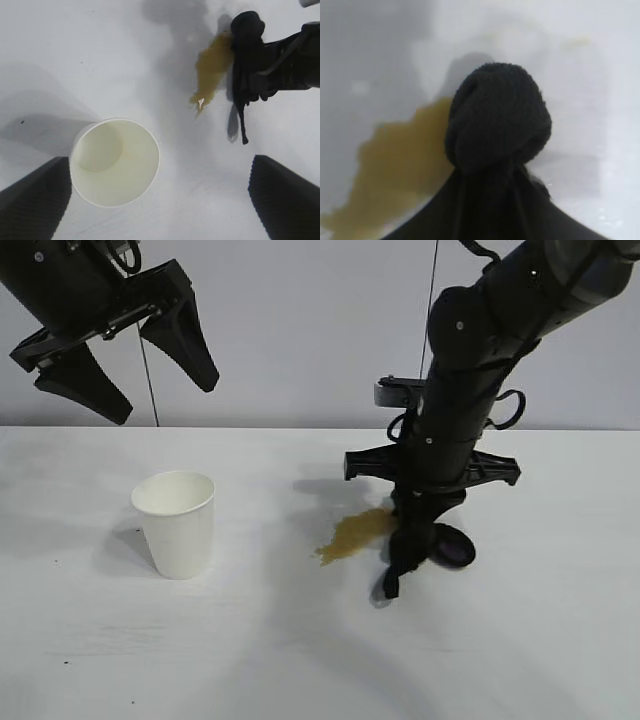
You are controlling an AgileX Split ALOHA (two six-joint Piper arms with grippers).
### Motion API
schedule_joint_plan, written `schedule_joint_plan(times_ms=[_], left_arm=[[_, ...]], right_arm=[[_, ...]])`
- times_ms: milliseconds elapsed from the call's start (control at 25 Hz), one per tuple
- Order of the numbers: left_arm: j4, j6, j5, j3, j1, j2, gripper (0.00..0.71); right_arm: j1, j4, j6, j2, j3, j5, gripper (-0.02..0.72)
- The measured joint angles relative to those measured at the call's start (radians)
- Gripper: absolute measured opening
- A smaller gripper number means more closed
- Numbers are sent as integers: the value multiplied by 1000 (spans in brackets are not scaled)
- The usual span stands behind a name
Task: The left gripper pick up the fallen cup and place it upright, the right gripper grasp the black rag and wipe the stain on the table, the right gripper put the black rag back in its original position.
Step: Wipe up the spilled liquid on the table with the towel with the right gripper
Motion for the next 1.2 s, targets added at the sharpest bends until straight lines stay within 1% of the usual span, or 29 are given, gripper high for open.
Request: schedule_joint_plan(times_ms=[120, 240, 360, 520, 640, 720, 840, 960, 1200], left_arm=[[1, 0, 0, 0, 0, 0, 694], [1, 0, 0, 0, 0, 0, 694], [1, 0, 0, 0, 0, 0, 694], [1, 0, 0, 0, 0, 0, 694], [1, 0, 0, 0, 0, 0, 694], [1, 0, 1, 0, 0, 0, 694], [1, 0, 8, 0, 0, 0, 694], [1, 0, 14, 0, 0, 0, 694], [1, 0, 17, 0, 0, 0, 694]], right_arm=[[-24, 1, 0, 0, -1, 8, 122], [-7, 15, -16, 0, -3, 18, 122], [59, 62, -39, 0, -3, 20, 122], [163, 123, -46, 0, -3, 18, 122], [212, 131, -48, 6, -3, 16, 122], [222, 131, -48, 8, -3, 11, 122], [214, 131, -28, 13, -3, 0, 122], [178, 110, -1, 13, -4, -17, 122], [44, 54, 23, 13, -5, -38, 122]])
